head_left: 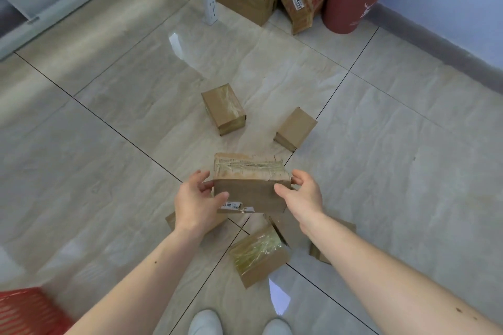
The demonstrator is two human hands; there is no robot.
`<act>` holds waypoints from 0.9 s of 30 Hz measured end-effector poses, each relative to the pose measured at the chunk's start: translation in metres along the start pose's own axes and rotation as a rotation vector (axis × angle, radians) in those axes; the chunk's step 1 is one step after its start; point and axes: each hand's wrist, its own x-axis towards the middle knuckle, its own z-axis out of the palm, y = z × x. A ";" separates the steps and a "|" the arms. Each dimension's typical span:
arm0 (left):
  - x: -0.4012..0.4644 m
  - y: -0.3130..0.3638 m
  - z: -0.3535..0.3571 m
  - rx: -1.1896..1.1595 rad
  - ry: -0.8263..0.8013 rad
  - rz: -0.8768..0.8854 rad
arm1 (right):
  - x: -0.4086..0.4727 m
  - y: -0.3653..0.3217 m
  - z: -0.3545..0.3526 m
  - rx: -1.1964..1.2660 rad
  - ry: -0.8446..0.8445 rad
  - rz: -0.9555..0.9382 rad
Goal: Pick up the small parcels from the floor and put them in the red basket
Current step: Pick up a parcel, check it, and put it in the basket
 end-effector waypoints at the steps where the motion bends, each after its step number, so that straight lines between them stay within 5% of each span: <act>1: -0.010 0.010 -0.007 -0.016 0.017 0.019 | -0.009 -0.008 -0.005 0.006 0.010 -0.007; 9: -0.081 0.067 -0.057 -0.075 0.002 0.095 | -0.084 -0.057 -0.036 0.063 0.105 -0.063; 16: -0.133 0.093 -0.096 -0.277 -0.176 0.113 | -0.141 -0.086 -0.042 0.073 0.157 -0.098; 27: -0.182 0.077 -0.131 -0.328 -0.113 0.117 | -0.198 -0.088 -0.041 0.139 0.103 -0.143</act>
